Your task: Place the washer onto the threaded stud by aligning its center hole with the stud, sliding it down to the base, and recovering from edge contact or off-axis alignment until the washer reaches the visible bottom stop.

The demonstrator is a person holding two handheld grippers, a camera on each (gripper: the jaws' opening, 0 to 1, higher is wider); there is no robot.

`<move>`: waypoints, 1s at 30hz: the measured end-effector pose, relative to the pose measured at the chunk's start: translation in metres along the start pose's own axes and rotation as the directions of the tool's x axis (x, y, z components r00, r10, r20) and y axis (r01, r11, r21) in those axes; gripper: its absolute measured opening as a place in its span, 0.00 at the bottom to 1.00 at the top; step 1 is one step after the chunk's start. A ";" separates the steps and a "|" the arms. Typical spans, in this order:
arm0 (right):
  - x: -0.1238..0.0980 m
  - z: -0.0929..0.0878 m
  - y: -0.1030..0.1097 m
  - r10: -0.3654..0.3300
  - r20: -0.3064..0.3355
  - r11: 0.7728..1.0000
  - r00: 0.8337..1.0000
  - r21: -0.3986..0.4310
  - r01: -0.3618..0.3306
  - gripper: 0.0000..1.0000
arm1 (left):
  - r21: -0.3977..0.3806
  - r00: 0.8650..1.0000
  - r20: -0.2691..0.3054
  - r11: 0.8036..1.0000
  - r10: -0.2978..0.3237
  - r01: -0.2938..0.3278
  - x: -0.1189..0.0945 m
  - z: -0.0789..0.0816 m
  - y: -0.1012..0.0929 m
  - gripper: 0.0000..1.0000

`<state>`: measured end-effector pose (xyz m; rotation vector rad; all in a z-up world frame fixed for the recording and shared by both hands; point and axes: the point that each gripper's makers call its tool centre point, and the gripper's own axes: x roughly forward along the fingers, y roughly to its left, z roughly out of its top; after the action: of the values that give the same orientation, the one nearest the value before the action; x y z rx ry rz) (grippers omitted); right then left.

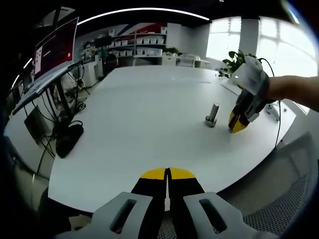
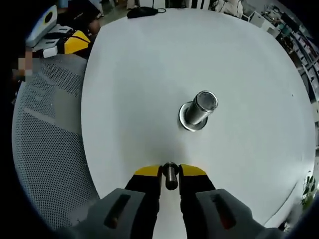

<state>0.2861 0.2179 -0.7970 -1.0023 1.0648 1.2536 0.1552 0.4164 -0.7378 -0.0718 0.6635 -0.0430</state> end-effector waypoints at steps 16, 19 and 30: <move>-0.012 -0.021 -0.014 -0.058 0.060 0.984 0.996 0.170 0.047 0.32 | 0.006 1.000 -0.016 1.000 -0.002 0.002 -0.001 -0.002 -0.001 0.00; -0.024 -0.025 -0.019 -0.090 0.106 0.979 0.990 0.194 0.068 0.38 | 0.010 1.000 -0.023 1.000 -0.003 0.003 -0.001 -0.003 -0.002 0.00; -0.085 -0.034 -0.011 -0.200 0.344 0.941 0.918 0.327 0.083 0.45 | 0.022 1.000 -0.030 1.000 -0.009 0.010 -0.001 -0.004 -0.004 0.00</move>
<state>0.2935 0.1657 -0.7218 -0.5621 0.8375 1.0635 0.1517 0.4121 -0.7396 -0.0534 0.6925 -0.0603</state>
